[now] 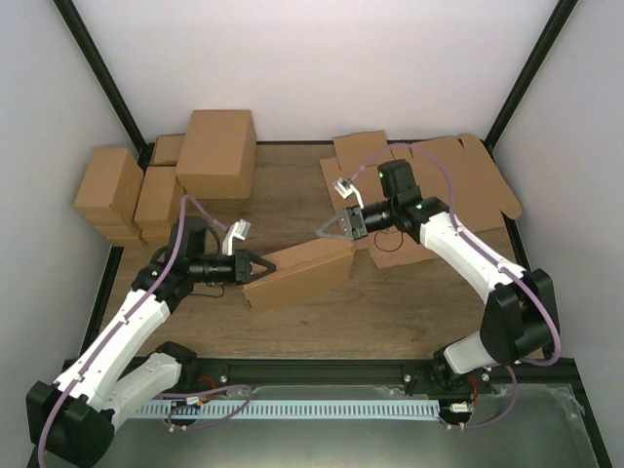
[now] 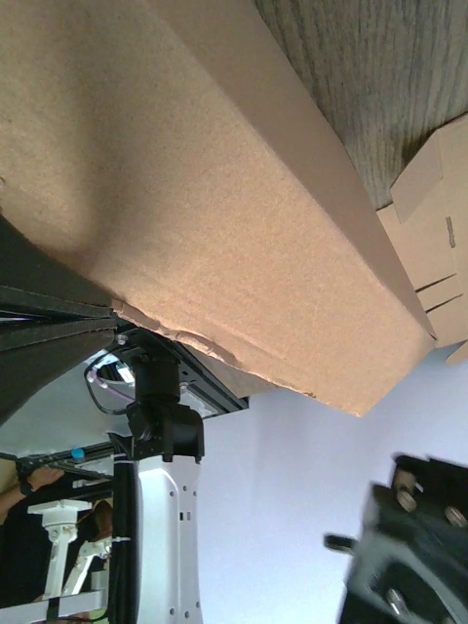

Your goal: Fold the paper box

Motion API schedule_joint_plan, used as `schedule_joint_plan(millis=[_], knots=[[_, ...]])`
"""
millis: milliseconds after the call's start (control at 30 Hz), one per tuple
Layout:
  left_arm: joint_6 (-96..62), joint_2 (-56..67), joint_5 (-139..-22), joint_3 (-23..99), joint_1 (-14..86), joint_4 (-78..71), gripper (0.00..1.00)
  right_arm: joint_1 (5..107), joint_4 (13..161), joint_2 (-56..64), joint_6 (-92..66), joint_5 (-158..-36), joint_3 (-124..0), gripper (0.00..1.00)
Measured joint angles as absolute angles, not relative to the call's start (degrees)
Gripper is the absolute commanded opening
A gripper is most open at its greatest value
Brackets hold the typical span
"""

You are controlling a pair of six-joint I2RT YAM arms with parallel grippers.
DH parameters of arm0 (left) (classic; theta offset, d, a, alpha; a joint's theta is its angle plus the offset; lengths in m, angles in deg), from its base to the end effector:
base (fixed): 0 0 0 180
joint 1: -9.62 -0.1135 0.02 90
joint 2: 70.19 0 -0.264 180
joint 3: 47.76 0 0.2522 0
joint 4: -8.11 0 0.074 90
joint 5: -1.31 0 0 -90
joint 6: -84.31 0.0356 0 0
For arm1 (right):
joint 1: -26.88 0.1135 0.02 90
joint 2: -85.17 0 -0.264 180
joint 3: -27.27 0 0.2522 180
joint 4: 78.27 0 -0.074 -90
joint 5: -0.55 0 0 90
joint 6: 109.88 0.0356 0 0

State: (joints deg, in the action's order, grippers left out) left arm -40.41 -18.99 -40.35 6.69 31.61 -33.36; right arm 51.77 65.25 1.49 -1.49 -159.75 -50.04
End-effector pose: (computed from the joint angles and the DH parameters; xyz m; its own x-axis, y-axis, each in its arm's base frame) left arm 0.1598 -0.0932 0.2731 -0.9233 -0.0355 -0.3825 0.3252 0.4579 -0.8274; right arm 0.2622 0.1586 0.2894 -0.8277 -0.2668 -0.4937 -0.5341 0.1048 0.8389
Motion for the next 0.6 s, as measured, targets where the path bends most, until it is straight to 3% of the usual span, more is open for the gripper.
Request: schedule_joint_plan(millis=[200,600], knots=[[-40.4,-19.5,-40.4,6.4,31.6,-33.4,0.04,50.8,65.2,0.0,-2.3,-159.6,-55.1,0.01],[-40.2,-20.2,-40.0,3.3,31.6,-32.8,0.04,50.6,70.6,-2.2,-1.6,-160.3,-44.8,0.01]])
